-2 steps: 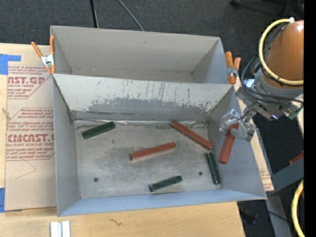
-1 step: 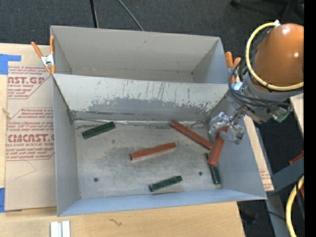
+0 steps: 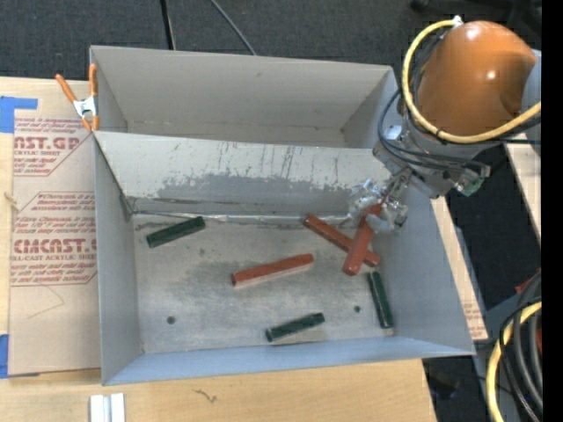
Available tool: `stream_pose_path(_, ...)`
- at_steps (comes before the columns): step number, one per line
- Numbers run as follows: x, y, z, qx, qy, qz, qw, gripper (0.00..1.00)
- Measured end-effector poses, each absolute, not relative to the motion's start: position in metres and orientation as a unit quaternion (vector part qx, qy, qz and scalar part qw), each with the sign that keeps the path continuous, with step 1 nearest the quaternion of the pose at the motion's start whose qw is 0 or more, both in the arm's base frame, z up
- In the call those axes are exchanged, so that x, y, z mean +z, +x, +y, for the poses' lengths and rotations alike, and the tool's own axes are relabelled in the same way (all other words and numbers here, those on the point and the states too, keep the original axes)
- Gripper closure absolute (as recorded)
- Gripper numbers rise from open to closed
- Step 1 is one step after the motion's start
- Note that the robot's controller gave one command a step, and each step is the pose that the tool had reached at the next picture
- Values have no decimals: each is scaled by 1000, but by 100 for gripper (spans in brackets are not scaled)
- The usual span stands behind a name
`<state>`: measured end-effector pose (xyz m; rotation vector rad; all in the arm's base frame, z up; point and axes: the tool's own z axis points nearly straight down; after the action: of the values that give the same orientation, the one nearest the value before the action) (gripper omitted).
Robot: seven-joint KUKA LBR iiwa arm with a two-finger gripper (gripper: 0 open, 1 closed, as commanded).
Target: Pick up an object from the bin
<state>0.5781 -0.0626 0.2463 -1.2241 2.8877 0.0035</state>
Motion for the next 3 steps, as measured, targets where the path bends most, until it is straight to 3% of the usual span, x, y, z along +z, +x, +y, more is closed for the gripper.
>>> stream_pose_path(1, 134, 547, -30, 3, -397, 918, -3, 100)
stream_pose_path(2, 131, 530, 54, 3, -395, 918, 1, 100)
stream_pose_path(3, 197, 523, 76, 0, -414, 910, 4, 100)
